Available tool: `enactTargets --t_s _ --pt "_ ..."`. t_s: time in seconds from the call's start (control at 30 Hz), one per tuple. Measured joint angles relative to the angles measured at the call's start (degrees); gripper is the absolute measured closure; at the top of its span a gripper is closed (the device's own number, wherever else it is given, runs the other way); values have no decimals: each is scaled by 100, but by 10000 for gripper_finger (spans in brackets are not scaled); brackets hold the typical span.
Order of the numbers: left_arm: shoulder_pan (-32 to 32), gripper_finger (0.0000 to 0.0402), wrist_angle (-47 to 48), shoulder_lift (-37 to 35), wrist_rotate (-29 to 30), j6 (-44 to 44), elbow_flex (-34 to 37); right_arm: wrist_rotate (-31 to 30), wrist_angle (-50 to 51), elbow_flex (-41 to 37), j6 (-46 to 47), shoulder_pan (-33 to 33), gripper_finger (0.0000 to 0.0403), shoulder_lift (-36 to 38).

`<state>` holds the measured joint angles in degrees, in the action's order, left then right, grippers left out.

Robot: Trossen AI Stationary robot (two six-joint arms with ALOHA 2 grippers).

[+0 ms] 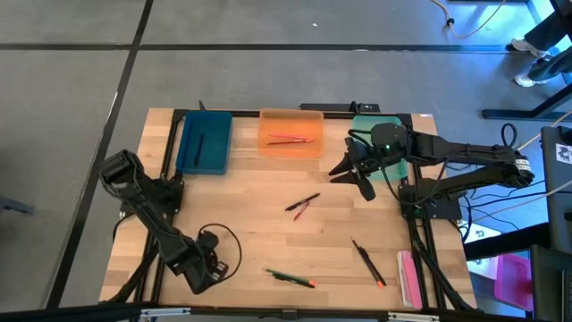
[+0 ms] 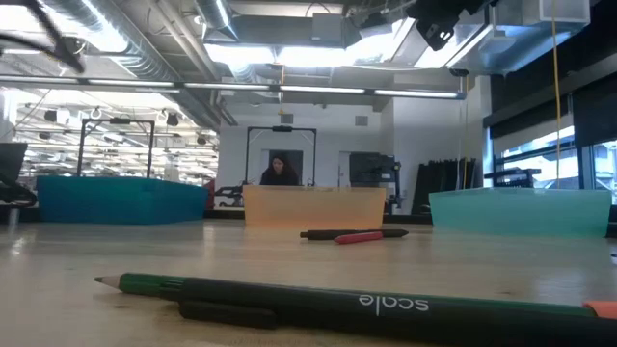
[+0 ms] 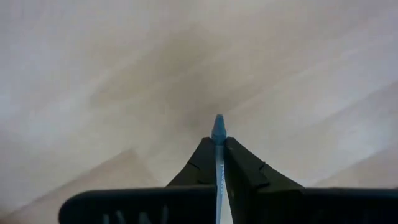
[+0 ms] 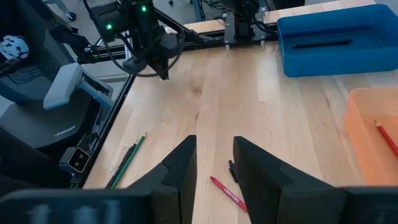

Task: Sort crayons/erasers/pens/pencils in bins
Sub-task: Put the gray crayon into the blue bin

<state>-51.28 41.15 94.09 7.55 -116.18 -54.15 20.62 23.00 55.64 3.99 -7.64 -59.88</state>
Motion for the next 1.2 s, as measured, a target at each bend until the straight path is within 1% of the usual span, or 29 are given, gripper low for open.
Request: enactTargets --t_s 0.13,0.23,0.3,0.43,0.57,0.67,0.77,0.9,1.0,1.1,1.2 --pt "296 401 62 -329 671 307 -4 0 0 0 0 1 292 0" --pt "559 401 114 -609 901 844 -4 -2 -2 0 0 0 292 0" --pt "795 401 119 -795 1014 1337 -9 -4 -3 0 0 0 292 0" --pt "1277 401 155 -1194 1535 2329 -13 -6 -4 0 63 0 292 0" --pt "1844 401 162 -1591 1800 3539 -15 -70 -40 0 262 2 292 -23" --pt "2283 401 139 -1816 1892 4435 -15 -160 -256 -2 348 0 292 -132" --pt "2711 401 -124 -1997 1888 5325 -15 -160 -600 -2 340 0 292 -330" --pt "3203 401 -846 -2128 1891 6510 -21 -149 -1008 -2 312 0 292 -695" --pt "3473 401 -1195 -2132 1885 7356 -22 -151 -1185 -2 168 0 292 -1013" --pt "3777 401 -1598 -2132 1862 8008 -22 -148 -1508 -2 143 0 292 -1319" --pt "4063 401 -2223 -2135 1797 8628 -22 -102 -1713 -2 147 0 292 -1619"
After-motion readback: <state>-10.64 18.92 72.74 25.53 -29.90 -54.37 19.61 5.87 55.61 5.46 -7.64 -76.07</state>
